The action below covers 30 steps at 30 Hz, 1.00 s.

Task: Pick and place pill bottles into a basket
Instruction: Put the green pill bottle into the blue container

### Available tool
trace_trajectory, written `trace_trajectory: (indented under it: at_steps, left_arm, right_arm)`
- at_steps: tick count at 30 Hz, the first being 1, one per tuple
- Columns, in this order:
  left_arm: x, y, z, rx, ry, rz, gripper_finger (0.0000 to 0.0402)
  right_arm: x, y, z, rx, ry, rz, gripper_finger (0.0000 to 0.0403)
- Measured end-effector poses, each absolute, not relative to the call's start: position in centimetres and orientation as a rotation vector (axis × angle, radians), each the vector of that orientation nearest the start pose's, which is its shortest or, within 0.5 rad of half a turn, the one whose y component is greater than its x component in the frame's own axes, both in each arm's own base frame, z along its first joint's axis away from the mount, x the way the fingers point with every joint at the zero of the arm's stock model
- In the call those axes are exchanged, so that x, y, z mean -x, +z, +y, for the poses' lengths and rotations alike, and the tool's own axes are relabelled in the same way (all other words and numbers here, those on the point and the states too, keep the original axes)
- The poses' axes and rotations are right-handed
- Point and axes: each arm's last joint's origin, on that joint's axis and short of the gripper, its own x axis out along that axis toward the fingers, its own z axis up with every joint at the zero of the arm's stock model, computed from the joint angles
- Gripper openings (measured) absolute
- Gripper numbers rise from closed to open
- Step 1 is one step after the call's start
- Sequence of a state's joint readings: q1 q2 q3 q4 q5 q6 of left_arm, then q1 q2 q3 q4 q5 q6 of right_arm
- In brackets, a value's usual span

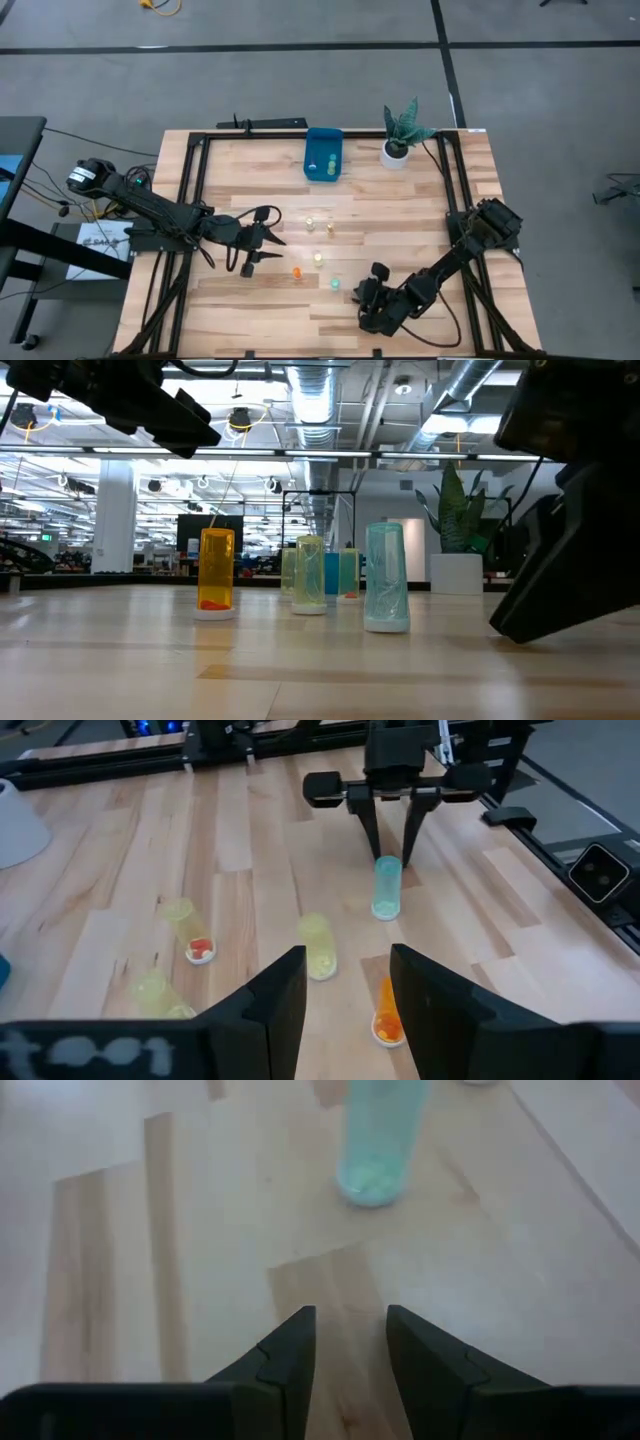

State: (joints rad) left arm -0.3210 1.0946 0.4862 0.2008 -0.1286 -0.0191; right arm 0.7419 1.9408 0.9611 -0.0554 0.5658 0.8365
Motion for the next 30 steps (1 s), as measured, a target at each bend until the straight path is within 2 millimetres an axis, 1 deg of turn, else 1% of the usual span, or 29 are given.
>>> trace_trajectory:
  at_steps: [3,10,18,23,30]
  left_arm:
    - [-21.3,20.9,-6.7,-0.056,-0.192,0.402,0.0137]
    - [-21.3,20.9,-6.7,-0.03,-0.193,0.404,0.0137]
    - [-21.3,20.9,-6.7,-0.023,-0.192,0.405,0.0137]
    - [-21.3,20.9,-6.7,-0.022,-0.192,0.405,0.0137]
    - [-21.3,20.9,-6.7,-0.023,-0.192,0.404,0.0137]
  right_arm:
    - [-27.4,10.2,22.2,-0.152,-0.17,0.78,0.0118]
    - [-29.0,10.5,20.8,-0.233,-0.154,0.781,0.0118]
    - [-29.6,10.4,20.0,-0.249,-0.157,0.8,0.0118]
    - [-30.2,10.5,19.3,-0.355,-0.134,0.85,0.0118]
    - [-30.6,10.5,18.7,-0.389,-0.127,0.862,0.0118]
